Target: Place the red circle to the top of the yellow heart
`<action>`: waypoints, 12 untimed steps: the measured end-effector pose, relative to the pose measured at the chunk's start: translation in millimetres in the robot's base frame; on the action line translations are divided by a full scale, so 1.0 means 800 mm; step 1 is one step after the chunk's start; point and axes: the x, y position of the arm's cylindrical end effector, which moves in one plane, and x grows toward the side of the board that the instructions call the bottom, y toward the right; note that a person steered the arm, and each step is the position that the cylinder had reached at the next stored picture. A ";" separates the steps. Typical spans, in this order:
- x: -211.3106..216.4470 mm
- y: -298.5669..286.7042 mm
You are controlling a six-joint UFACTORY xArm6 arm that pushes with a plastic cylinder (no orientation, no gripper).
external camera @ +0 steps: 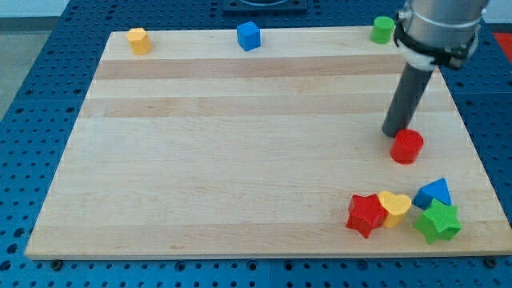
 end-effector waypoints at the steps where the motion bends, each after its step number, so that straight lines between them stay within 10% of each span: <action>1: -0.001 0.000; 4: -0.044 0.111; 8: 0.046 -0.056; 12: 0.048 -0.006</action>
